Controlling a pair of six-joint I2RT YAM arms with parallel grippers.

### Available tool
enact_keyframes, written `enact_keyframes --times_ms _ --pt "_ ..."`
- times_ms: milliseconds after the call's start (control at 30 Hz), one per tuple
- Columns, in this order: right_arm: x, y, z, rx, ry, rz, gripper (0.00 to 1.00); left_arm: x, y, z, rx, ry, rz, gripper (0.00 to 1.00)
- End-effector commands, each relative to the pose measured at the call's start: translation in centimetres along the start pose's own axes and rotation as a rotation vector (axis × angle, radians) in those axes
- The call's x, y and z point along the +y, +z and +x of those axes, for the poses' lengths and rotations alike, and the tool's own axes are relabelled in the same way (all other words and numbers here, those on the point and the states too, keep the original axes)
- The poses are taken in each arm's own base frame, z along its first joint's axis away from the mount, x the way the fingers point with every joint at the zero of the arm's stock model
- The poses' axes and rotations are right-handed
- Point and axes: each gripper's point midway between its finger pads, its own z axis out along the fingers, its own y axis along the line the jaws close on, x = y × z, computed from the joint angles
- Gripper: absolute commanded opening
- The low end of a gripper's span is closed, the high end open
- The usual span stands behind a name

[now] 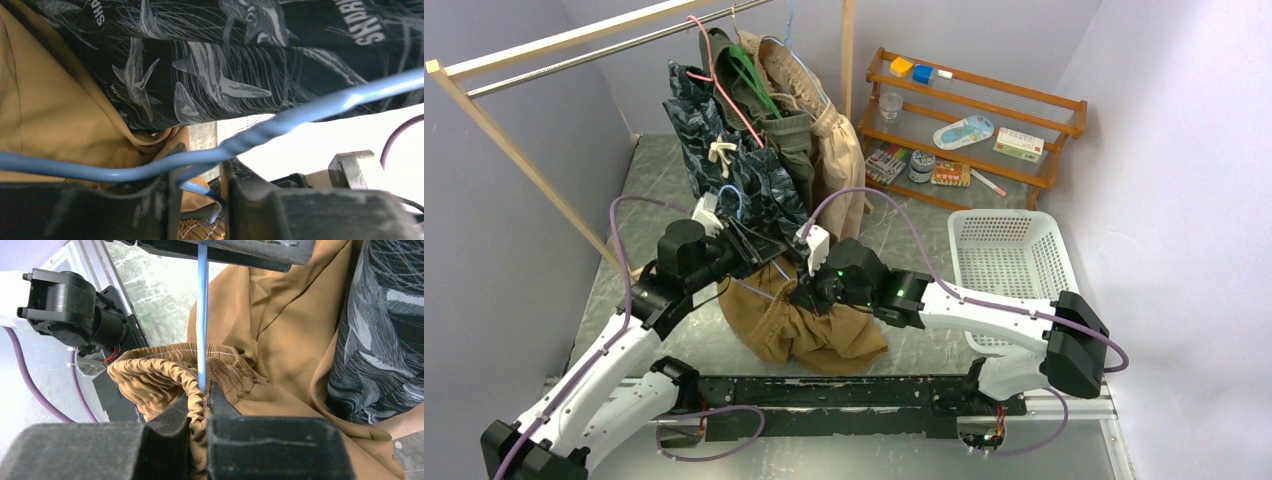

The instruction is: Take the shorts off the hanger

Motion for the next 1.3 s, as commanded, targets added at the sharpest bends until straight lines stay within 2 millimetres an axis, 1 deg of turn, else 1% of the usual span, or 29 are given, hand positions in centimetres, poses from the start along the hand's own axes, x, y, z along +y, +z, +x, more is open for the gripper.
enact_keyframes --times_ms 0,67,100,133,167,200,300,400,500,600,700,767,800,833,1000,1100,1167,1200,1267 --pt "0.5 -0.9 -2.2 -0.074 -0.017 -0.003 0.04 -1.5 -1.1 -0.9 -0.049 0.016 0.03 0.29" --pt "0.3 -1.0 -1.8 -0.054 0.003 0.014 0.08 -1.1 -1.5 -1.0 -0.065 0.013 0.014 0.12" --pt "0.3 -0.9 -1.5 -0.03 0.03 0.012 0.11 -0.9 -1.6 -1.0 -0.069 0.009 0.005 0.07" --pt "0.4 -0.7 -1.4 -0.006 0.04 0.006 0.12 -0.7 -1.7 -1.0 -0.07 0.006 0.0 0.07" --pt "0.4 -0.5 -0.6 0.031 0.049 0.005 0.12 -0.7 -1.8 -0.9 -0.071 0.003 -0.001 0.07" --pt "0.8 -0.3 -1.4 0.033 0.054 -0.007 0.13 -0.6 -1.9 -0.9 -0.07 0.0 -0.002 0.07" --pt "1.2 0.2 -1.3 0.044 0.093 -0.015 0.15 -0.1 -1.7 -0.7 -0.068 -0.008 -0.011 0.07" --pt "1.7 0.1 -1.8 0.008 0.118 -0.041 0.18 0.0 -1.6 -0.7 -0.069 -0.012 -0.022 0.07" --pt "1.7 -0.3 -2.4 -0.024 0.126 -0.041 0.32 0.4 -2.0 -1.1 -0.086 -0.012 -0.057 0.07" --pt "1.1 -0.4 -1.3 0.022 0.102 -0.013 0.37 0.7 -2.4 -1.5 -0.117 -0.026 -0.073 0.07" --pt "0.8 -0.3 -0.3 0.08 0.09 0.001 0.42 0.8 -2.9 -1.8 -0.145 -0.042 -0.08 0.07" --pt "0.8 -0.5 0.0 0.091 0.096 -0.001 0.5 1.1 -3.2 -2.0 -0.161 -0.047 -0.097 0.07" --pt "1.0 -0.7 0.1 0.09 0.099 -0.009 0.6 1.3 -3.3 -2.0 -0.165 -0.051 -0.107 0.07" --pt "1.0 -0.8 0.2 0.086 0.104 -0.01 0.63 1.4 -3.4 -2.1 -0.169 -0.051 -0.111 0.07" --pt "1.1 -1.8 -0.5 0.059 0.123 -0.001 0.65 1.7 -3.7 -2.0 -0.177 -0.054 -0.11 0.07" --pt "0.8 -2.3 -0.1 0.077 0.133 0.019 0.65 1.9 -3.7 -2.0 -0.176 -0.048 -0.125 0.07" --pt "1.3 -2.8 -0.7 0.06 0.137 -0.003 0.65 1.9 -3.7 -2.1 -0.177 -0.043 -0.132 0.07" --pt "1.4 -2.9 0.1 0.069 0.144 -0.016 0.66 1.8 -3.7 -2.2 -0.179 -0.041 -0.133 0.07" --pt "2.0 -3.2 0.0 0.059 0.143 -0.05 0.66 1.9 -3.7 -2.2 -0.181 -0.039 -0.137 0.07"
